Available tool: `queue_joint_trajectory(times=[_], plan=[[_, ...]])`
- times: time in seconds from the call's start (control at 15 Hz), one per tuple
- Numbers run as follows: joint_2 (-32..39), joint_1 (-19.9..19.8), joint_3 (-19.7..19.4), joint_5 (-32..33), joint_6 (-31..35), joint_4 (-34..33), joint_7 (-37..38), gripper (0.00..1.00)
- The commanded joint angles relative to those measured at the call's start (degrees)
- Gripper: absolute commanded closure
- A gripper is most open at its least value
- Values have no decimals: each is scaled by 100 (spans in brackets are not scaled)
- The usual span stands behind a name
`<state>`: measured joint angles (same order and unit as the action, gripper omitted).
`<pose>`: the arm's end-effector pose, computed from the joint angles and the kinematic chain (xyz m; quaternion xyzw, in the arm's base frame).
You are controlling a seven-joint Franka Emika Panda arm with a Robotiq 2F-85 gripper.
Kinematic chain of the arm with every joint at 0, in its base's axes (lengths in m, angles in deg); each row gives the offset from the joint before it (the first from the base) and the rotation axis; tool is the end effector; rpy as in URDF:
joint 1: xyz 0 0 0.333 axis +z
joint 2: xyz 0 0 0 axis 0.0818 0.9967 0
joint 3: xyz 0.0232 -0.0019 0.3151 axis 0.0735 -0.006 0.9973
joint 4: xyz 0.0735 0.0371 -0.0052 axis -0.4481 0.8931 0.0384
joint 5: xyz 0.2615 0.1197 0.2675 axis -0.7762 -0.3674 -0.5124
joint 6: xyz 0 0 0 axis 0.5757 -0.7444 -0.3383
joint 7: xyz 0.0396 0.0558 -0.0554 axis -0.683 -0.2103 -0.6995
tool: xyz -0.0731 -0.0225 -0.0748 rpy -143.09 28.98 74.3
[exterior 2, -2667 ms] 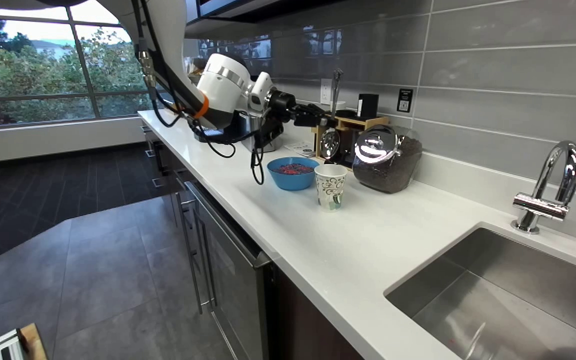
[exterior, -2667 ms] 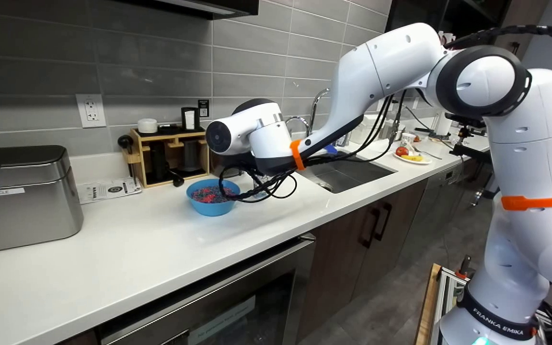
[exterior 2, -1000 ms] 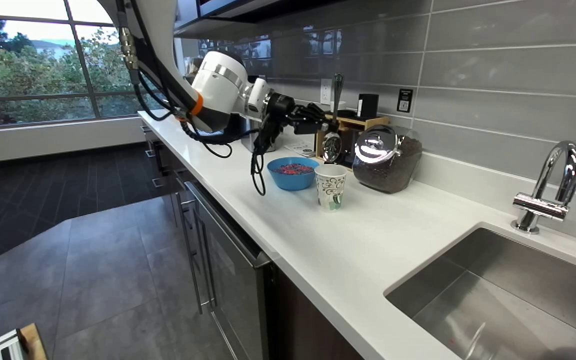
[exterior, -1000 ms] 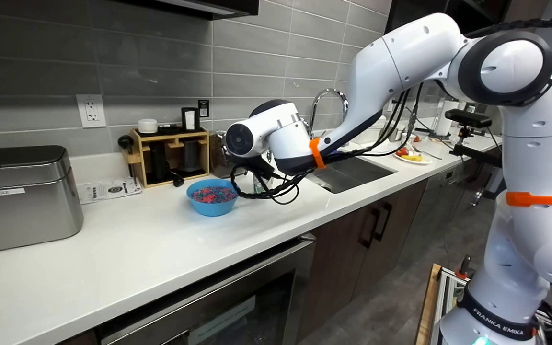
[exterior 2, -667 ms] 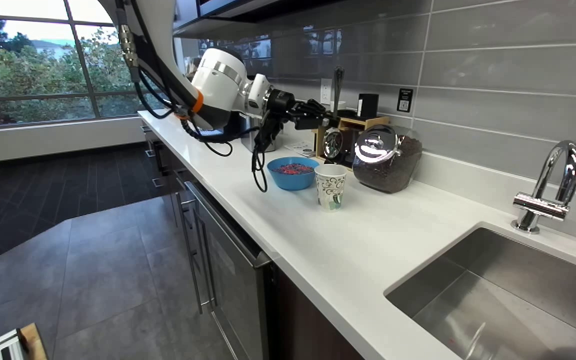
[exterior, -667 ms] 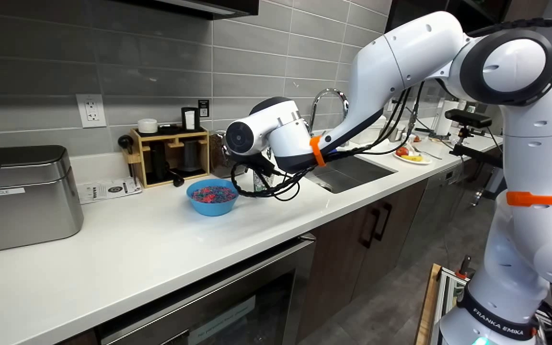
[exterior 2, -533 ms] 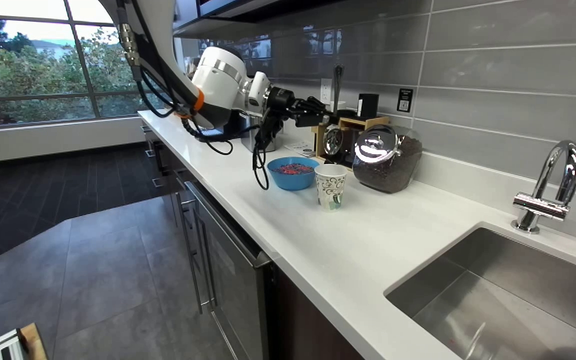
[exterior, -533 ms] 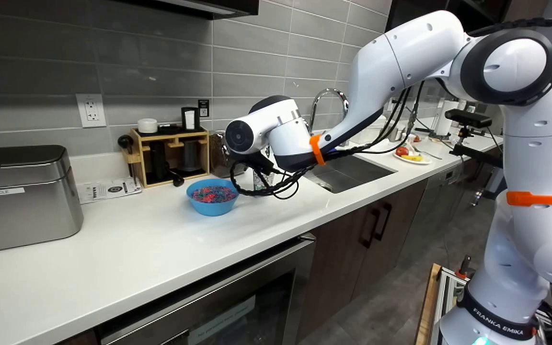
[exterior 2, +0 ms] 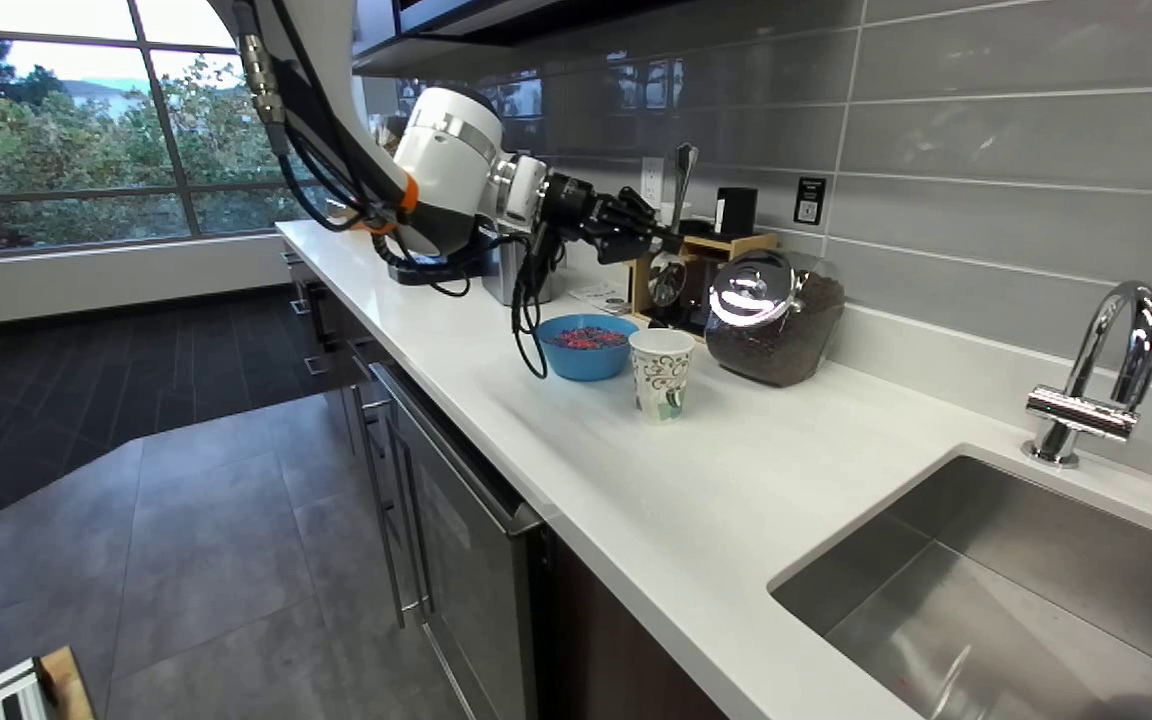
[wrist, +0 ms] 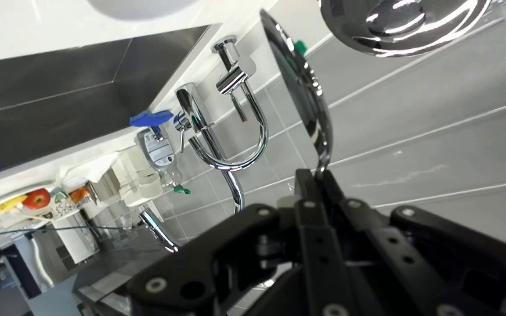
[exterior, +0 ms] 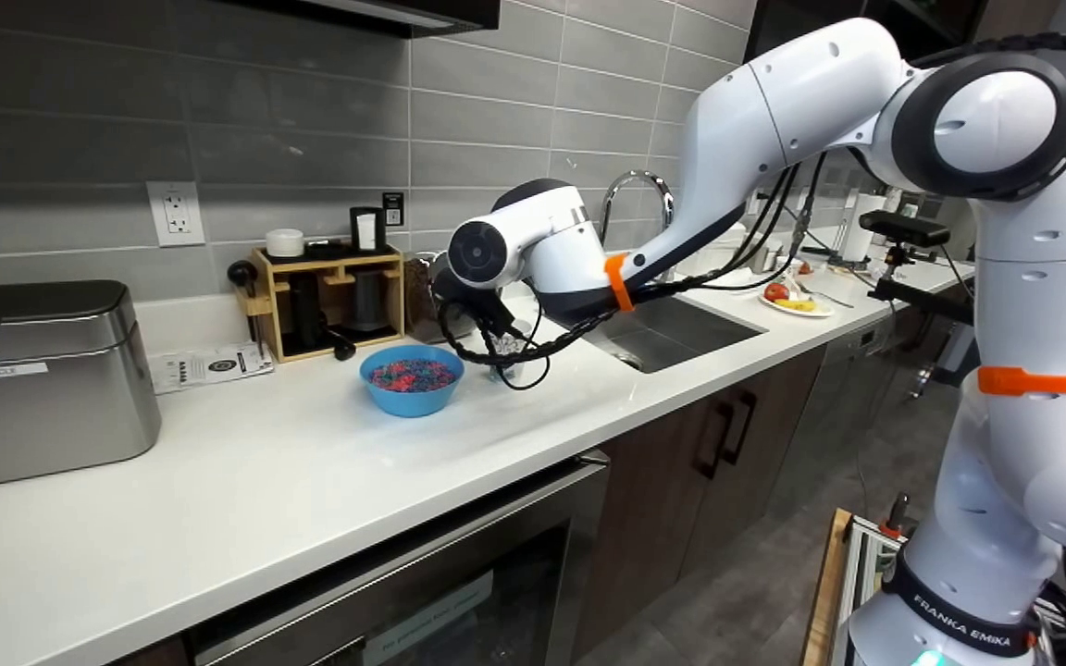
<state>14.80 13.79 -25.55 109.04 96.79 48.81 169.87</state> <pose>0.6437 0.0972 0.3928 0.5703 -0.5504 0.5928 0.1426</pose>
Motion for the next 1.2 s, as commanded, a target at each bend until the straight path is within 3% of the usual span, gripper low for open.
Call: queue_joint_trajectory(times=[0.0, 0.67, 0.8, 1.13], plan=[[-290, -148, 5, 133, 390, 435, 627, 99], [-491, -202, 12, 149, 445, 678, 707, 99], [-502, -199, 88, -125, 571, 561, -388, 99], [-634, 62, 221, -587, -352, 304, -2573, 99]])
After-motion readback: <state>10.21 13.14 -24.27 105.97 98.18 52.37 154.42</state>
